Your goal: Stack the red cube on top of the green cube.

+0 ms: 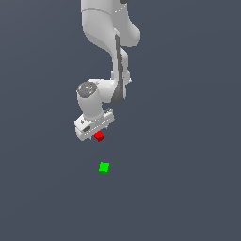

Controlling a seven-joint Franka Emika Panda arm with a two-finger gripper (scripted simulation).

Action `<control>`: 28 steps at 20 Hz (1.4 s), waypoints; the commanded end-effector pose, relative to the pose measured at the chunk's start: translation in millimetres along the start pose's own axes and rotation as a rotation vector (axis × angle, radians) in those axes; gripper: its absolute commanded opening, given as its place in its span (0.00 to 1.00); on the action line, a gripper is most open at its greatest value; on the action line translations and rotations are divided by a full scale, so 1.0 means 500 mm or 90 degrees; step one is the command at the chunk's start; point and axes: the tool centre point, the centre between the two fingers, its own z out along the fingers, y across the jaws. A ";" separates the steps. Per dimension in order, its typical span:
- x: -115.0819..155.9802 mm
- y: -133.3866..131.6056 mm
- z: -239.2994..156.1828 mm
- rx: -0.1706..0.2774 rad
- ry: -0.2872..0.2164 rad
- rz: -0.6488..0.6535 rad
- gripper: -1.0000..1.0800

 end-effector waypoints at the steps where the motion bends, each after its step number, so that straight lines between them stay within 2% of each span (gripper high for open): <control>1: -0.001 -0.001 0.024 0.001 0.000 0.000 0.96; 10: 0.000 -0.001 0.071 0.000 0.000 0.001 0.96; 11: 0.000 -0.001 0.071 0.000 0.000 0.001 0.00; 22: -0.001 0.000 0.070 0.000 0.000 0.001 0.00; 28: -0.001 -0.001 0.044 0.000 0.000 0.001 0.00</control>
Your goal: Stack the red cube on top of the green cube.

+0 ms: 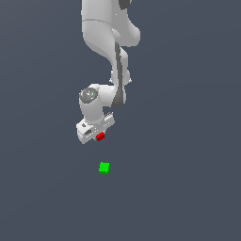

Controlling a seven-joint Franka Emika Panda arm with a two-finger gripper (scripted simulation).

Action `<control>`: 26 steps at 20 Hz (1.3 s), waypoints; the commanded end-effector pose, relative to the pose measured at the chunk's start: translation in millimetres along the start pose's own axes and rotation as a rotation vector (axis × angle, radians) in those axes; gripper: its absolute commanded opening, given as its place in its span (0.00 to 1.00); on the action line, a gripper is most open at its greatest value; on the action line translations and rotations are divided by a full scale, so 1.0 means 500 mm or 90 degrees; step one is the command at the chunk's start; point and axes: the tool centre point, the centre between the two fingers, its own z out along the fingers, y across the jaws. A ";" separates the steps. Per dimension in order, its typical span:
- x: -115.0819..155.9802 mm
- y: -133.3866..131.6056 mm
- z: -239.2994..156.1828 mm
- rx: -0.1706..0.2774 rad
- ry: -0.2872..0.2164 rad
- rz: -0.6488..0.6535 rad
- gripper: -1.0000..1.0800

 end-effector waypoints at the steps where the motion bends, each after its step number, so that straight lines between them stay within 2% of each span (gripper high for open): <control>1: 0.000 0.000 -0.019 -0.001 0.001 0.000 0.00; 14: 0.000 -0.001 -0.166 -0.001 0.000 0.000 0.00; 26: 0.013 0.005 -0.175 -0.001 0.001 0.000 0.00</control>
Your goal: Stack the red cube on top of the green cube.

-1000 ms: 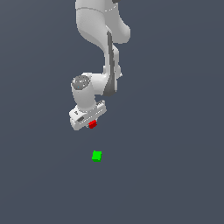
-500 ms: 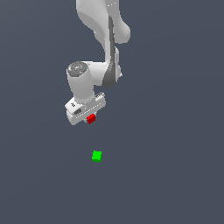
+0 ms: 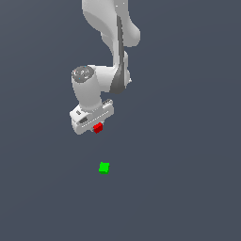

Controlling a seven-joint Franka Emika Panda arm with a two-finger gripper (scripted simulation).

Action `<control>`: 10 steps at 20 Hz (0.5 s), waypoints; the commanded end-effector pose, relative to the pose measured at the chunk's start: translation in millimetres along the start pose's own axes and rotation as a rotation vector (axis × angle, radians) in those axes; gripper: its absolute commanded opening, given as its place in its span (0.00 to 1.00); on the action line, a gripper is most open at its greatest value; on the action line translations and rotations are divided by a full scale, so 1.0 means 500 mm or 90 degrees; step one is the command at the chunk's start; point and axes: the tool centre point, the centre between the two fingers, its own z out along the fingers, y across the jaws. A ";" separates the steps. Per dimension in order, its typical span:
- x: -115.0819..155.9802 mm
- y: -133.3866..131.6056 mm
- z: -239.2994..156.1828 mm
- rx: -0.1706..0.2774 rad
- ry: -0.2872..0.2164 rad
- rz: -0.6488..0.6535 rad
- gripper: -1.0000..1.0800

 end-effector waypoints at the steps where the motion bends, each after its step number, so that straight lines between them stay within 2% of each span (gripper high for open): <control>1: 0.009 0.004 0.003 0.000 0.000 0.000 0.00; 10: 0.077 0.037 0.028 0.000 0.000 0.000 0.00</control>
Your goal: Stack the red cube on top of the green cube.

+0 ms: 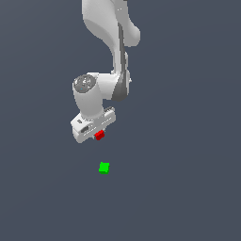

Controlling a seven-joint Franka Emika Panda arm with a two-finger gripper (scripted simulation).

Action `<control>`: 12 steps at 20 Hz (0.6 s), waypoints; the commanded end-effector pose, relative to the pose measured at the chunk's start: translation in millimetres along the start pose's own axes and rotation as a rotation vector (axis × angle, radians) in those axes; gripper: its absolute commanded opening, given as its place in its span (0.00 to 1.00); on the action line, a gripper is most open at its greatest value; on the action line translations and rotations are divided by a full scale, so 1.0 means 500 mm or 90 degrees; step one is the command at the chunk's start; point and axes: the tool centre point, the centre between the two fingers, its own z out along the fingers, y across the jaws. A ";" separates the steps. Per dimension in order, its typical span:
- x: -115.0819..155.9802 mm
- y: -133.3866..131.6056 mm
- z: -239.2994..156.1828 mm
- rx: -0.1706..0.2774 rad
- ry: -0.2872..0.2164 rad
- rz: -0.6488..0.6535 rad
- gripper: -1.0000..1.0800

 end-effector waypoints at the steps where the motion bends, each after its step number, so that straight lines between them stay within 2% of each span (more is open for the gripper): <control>1: 0.025 0.012 0.008 0.000 0.000 0.000 0.00; 12: 0.141 0.071 0.050 0.000 0.000 0.000 0.00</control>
